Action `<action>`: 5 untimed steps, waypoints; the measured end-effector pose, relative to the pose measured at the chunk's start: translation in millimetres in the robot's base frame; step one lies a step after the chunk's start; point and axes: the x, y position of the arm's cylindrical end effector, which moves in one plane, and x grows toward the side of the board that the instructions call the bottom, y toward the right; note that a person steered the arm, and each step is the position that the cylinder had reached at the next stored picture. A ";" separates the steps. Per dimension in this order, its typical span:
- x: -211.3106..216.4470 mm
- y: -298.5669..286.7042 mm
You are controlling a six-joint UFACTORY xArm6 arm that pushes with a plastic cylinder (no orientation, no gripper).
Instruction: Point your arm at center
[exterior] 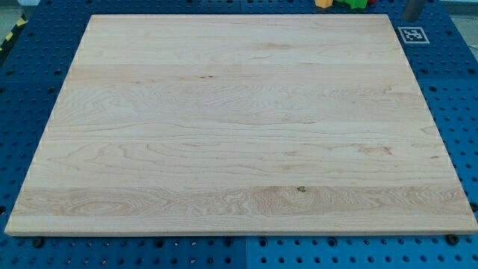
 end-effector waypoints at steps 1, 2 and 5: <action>1.3 -7.3; 39.7 -70.5; 246.0 -323.7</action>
